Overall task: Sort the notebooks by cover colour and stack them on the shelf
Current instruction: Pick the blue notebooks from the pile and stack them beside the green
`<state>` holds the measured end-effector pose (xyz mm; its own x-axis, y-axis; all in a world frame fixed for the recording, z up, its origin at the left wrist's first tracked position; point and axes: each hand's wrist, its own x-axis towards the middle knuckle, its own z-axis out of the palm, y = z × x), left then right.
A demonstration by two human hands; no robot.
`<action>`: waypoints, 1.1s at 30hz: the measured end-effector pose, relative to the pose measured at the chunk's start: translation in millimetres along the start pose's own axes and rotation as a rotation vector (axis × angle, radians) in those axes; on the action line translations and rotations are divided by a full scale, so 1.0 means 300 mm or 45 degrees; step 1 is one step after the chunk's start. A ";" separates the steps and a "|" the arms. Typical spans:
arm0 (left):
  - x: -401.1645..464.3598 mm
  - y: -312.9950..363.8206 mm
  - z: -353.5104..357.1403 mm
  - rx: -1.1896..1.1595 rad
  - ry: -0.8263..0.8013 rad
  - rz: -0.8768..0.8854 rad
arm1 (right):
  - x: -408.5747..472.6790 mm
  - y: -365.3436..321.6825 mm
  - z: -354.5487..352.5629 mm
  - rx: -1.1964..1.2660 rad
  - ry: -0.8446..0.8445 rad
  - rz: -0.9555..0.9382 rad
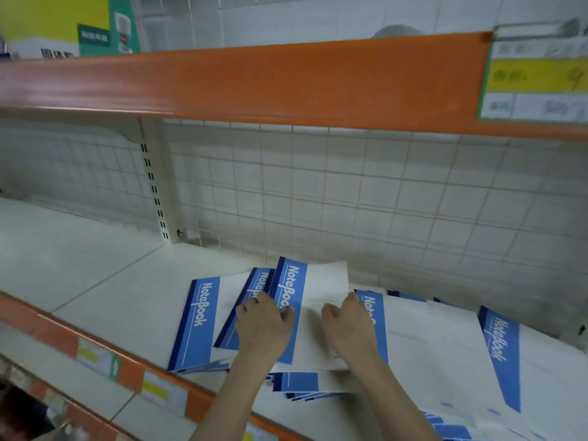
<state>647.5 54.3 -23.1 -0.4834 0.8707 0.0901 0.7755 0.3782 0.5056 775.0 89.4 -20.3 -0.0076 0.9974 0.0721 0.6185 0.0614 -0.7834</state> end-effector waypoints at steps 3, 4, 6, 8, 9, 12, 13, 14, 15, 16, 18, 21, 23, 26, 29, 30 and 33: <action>-0.005 -0.004 -0.006 -0.279 0.027 0.037 | -0.001 0.005 -0.009 0.014 -0.026 0.035; -0.006 -0.005 -0.009 -0.342 0.033 0.060 | 0.002 0.009 -0.013 0.009 -0.041 0.055; -0.005 -0.006 -0.007 -0.470 0.029 0.098 | 0.014 0.022 -0.021 0.044 -0.066 0.071; 0.000 -0.005 -0.004 -0.698 -0.015 0.044 | 0.023 0.030 -0.039 0.098 -0.079 0.066; -0.001 -0.005 -0.001 -0.813 -0.041 0.001 | 0.026 0.035 -0.049 0.133 -0.084 0.057; -0.010 0.001 -0.002 -1.066 -0.089 -0.017 | 0.021 0.033 -0.087 0.273 -0.085 -0.017; -0.015 0.010 -0.008 -1.159 -0.094 0.004 | 0.014 0.028 -0.101 0.358 -0.087 -0.063; -0.023 0.022 -0.018 -1.231 -0.083 0.041 | 0.005 0.021 -0.118 0.447 -0.083 -0.124; -0.030 0.036 -0.031 -1.269 -0.058 0.102 | -0.005 0.012 -0.135 0.534 -0.069 -0.197; -0.036 0.051 -0.046 -1.299 -0.036 0.170 | -0.014 0.004 -0.152 0.616 -0.042 -0.278; -0.045 0.078 -0.072 -1.414 -0.038 0.273 | -0.032 -0.013 -0.184 0.730 0.040 -0.469; -0.058 0.094 -0.084 -1.594 -0.079 0.343 | -0.057 -0.021 -0.206 0.795 0.082 -0.583; -0.071 0.093 -0.071 -1.626 -0.083 0.357 | -0.069 -0.007 -0.199 0.865 0.114 -0.596; -0.093 0.093 -0.030 -1.569 -0.084 0.333 | -0.087 0.032 -0.165 0.980 0.137 -0.507; -0.091 0.084 -0.004 -1.490 -0.059 0.316 | -0.092 0.062 -0.149 0.960 0.086 -0.463; -0.087 0.081 -0.002 -1.472 -0.054 0.314 | -0.093 0.063 -0.153 0.916 0.061 -0.477; -0.080 0.087 -0.008 -1.458 -0.057 0.319 | -0.089 0.051 -0.186 0.781 0.055 -0.522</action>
<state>678.4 42.5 -9.9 -0.3368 0.8996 0.2781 0.0178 -0.2892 0.9571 828.5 61.6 0.4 -0.1049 0.8881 0.4476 0.0220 0.4520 -0.8917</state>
